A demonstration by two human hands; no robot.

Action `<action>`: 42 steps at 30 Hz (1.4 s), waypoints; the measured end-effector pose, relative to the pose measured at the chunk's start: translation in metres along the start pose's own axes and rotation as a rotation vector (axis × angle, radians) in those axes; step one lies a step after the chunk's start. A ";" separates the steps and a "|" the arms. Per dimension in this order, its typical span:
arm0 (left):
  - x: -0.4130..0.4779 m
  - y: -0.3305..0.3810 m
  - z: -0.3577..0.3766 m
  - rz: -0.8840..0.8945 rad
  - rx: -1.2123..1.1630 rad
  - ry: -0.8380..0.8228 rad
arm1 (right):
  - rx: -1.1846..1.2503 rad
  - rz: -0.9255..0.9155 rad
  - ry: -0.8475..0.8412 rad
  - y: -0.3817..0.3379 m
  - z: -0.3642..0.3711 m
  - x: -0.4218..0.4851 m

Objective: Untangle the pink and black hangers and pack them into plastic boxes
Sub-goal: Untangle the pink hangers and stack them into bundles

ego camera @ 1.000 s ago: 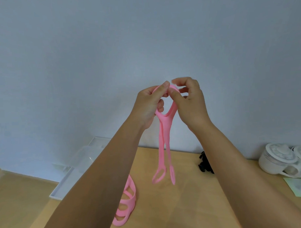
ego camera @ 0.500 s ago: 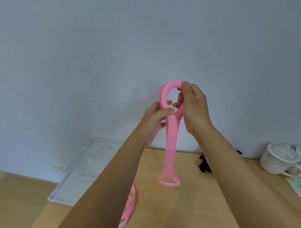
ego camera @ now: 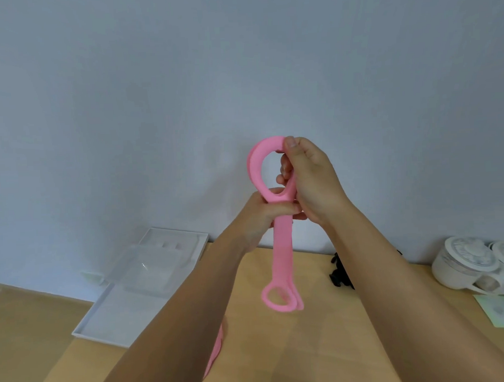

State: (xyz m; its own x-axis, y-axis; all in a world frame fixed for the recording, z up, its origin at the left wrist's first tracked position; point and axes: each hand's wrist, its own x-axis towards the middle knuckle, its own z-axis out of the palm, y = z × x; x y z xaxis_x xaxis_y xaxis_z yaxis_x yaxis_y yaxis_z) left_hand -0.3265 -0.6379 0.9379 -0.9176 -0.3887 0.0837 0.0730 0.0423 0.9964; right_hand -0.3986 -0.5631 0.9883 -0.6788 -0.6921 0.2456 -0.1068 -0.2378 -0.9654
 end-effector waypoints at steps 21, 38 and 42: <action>-0.122 -0.104 -0.074 -0.501 -0.133 0.366 | -0.236 0.415 -0.411 0.137 0.075 -0.025; -0.168 -0.166 -0.110 -0.603 -0.264 0.659 | -1.036 0.076 -0.961 0.281 0.134 -0.081; -0.169 -0.169 -0.116 -0.582 -0.250 0.665 | -1.287 -0.081 -0.917 0.285 0.132 -0.083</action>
State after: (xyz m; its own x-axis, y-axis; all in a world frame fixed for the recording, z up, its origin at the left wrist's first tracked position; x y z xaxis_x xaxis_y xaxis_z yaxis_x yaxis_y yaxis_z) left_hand -0.1387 -0.6863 0.7567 -0.4281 -0.7388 -0.5204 -0.1765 -0.4964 0.8499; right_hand -0.2771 -0.6637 0.7045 -0.0401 -0.9800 -0.1950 -0.9625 0.0903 -0.2557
